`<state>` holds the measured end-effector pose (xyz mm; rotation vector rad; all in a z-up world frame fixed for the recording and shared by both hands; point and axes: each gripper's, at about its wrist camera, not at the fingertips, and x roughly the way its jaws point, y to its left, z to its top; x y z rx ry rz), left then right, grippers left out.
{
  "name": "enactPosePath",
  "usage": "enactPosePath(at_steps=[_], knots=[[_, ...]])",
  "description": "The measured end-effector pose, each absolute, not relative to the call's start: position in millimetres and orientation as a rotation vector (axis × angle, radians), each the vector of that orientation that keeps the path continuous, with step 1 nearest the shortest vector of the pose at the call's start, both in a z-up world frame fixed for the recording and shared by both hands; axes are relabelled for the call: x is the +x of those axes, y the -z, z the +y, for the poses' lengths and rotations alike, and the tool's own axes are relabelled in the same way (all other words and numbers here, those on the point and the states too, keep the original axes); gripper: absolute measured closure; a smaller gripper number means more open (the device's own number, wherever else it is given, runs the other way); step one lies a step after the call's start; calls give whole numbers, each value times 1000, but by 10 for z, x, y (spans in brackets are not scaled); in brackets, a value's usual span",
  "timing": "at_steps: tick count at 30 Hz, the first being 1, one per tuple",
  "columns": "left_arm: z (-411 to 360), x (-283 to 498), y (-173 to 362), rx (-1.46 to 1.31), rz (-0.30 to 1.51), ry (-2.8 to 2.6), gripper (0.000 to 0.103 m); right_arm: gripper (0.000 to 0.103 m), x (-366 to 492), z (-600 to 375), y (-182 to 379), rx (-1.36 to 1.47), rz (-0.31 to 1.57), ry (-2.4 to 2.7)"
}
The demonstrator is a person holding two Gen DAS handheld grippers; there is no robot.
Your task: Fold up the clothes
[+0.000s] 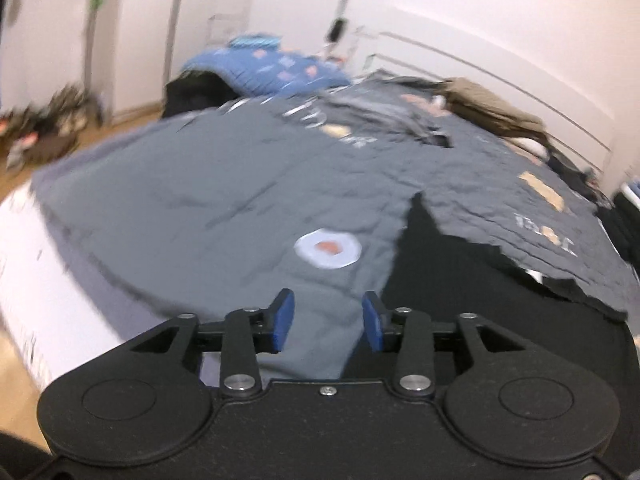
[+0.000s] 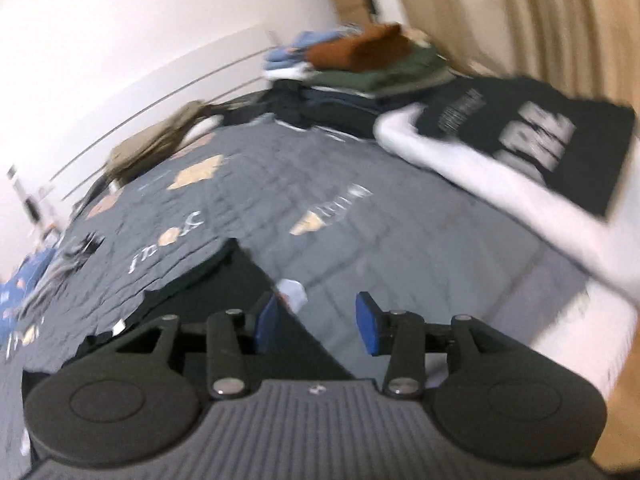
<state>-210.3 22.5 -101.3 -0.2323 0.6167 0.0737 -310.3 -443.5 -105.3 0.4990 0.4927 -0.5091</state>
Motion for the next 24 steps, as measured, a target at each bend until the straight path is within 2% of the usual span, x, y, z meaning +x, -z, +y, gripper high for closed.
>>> enactPosePath(at_steps=[7, 10, 20, 24], knots=[[-142, -1783, 902, -42, 545, 44, 52, 57, -2310, -4348, 931, 259, 553, 357], [-146, -1477, 910, 2, 536, 48, 52, 56, -2018, -4402, 1038, 245, 599, 317], [-212, -321, 1210, -62, 669, 127, 52, 56, -1043, -4582, 1395, 199, 748, 183], [-349, -71, 1333, -26, 685, 153, 52, 56, -862, -4639, 1474, 234, 748, 145]])
